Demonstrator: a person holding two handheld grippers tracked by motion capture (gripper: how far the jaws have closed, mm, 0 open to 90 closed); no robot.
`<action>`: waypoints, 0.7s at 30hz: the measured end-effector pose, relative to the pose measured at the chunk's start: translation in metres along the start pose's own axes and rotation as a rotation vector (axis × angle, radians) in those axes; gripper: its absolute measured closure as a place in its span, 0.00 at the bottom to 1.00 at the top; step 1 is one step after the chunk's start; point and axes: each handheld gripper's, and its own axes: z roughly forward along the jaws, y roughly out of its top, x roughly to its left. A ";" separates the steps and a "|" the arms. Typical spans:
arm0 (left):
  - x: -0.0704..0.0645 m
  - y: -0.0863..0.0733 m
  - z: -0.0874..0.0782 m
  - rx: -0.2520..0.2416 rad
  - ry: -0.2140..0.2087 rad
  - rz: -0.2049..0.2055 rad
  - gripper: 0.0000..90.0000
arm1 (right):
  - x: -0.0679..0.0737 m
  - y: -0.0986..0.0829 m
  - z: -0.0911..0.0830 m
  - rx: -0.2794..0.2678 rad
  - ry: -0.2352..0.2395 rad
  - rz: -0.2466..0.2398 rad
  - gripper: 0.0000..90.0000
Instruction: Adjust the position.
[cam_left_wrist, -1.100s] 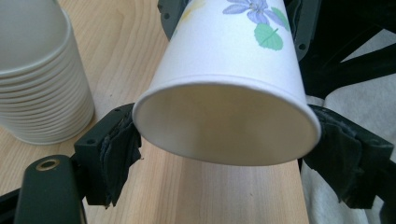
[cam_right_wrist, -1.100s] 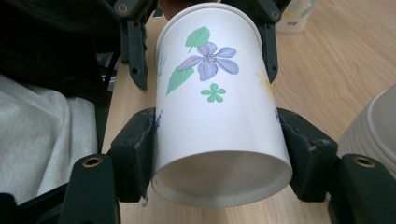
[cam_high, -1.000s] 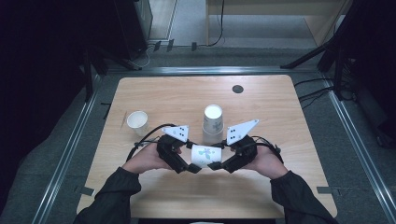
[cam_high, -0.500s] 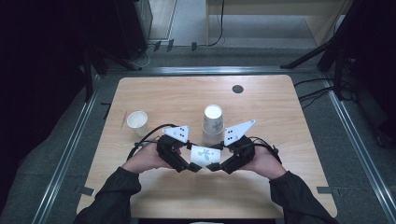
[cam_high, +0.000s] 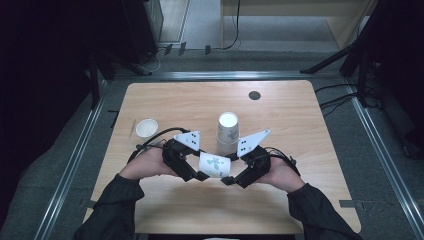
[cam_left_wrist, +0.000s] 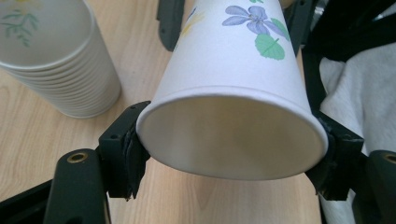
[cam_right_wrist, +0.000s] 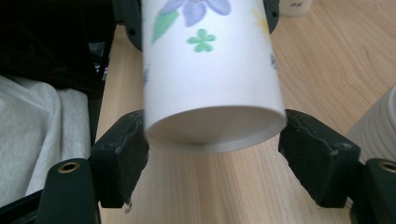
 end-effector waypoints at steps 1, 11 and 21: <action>0.000 0.001 0.000 0.013 -0.001 0.000 0.29 | 0.000 0.000 0.001 0.003 0.003 0.001 0.28; 0.002 0.009 0.014 0.133 -0.002 -0.019 0.29 | 0.001 0.001 0.011 0.018 0.012 -0.021 0.30; -0.001 0.014 0.029 0.185 -0.025 -0.013 0.30 | 0.002 0.001 0.020 0.052 0.031 -0.046 0.36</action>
